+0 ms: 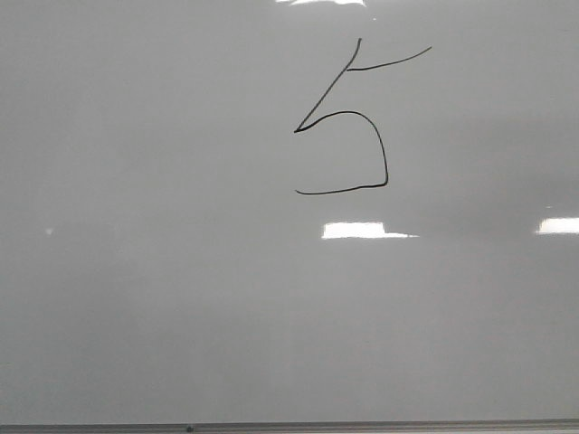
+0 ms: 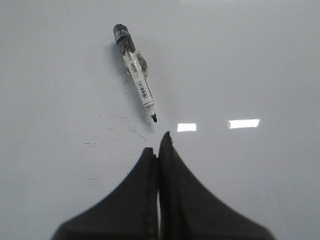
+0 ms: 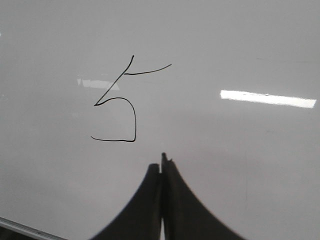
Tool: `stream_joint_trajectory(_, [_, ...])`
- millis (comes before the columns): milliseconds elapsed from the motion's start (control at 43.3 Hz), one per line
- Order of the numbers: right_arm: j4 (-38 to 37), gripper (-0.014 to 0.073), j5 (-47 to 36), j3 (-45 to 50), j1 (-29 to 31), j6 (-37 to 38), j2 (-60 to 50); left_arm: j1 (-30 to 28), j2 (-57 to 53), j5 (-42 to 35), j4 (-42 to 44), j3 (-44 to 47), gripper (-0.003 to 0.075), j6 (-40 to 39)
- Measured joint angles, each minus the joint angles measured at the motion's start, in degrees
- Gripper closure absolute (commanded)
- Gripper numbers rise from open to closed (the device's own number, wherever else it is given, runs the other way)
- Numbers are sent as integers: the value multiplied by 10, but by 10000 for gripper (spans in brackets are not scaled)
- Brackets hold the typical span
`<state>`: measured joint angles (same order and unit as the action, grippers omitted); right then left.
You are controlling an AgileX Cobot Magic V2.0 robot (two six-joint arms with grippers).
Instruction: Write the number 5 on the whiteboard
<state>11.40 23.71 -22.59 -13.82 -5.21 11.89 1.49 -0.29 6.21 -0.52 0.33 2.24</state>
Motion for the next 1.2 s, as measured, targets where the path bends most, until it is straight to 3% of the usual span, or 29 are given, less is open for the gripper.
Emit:
stream_joint_trajectory(577, [-9, 664, -16, 15, 7, 0, -5, 0, 0, 0, 0, 0, 741, 0])
stream_joint_trajectory(923, [-35, 664, -63, 167, 113, 0, -97, 0, 0, 0, 0, 0, 741, 0])
stream_joint_trajectory(1200, [-40, 664, -74, 241, 143, 0, -124, 0, 0, -2, 0, 0, 741, 0])
